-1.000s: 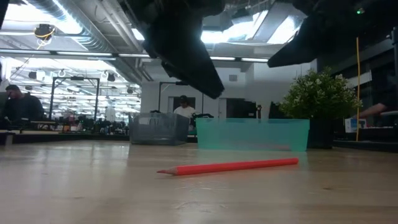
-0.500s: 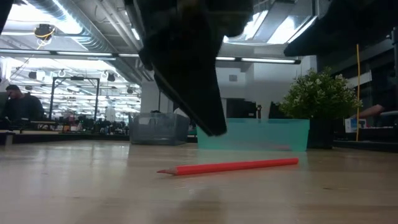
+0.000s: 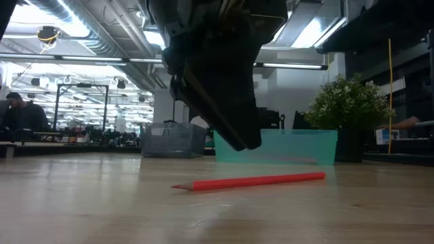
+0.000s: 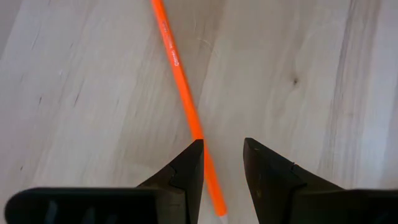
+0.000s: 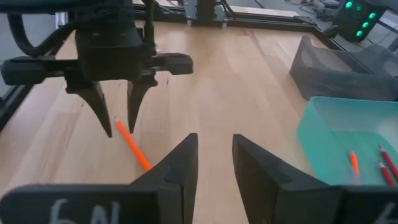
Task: Sort pens & pencils
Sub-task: Put the orange pencil into the green bin
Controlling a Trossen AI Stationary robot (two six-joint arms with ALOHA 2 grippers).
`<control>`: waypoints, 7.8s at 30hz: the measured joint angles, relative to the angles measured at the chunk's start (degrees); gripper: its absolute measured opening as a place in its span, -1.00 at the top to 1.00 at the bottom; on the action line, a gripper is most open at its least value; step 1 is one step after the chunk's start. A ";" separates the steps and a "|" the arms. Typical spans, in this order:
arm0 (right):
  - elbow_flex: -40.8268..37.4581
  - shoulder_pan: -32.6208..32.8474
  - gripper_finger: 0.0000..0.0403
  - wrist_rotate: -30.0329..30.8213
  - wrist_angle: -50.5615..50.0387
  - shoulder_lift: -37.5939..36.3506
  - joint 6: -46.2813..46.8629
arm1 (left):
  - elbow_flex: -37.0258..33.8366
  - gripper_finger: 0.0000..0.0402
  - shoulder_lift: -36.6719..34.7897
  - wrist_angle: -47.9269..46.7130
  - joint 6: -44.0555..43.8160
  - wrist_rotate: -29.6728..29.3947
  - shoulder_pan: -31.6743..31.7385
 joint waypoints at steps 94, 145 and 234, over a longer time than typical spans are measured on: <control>0.00 0.34 0.50 -1.25 -0.99 0.00 -0.45 | 0.56 0.83 7.67 0.79 -4.10 3.66 3.50; 0.02 0.37 0.50 -1.25 -3.97 0.02 2.59 | -0.16 0.96 5.01 1.89 9.43 -0.97 1.32; -19.02 -3.10 0.37 -7.76 53.17 5.72 -11.88 | -0.07 1.00 -11.65 5.59 27.05 -20.93 3.42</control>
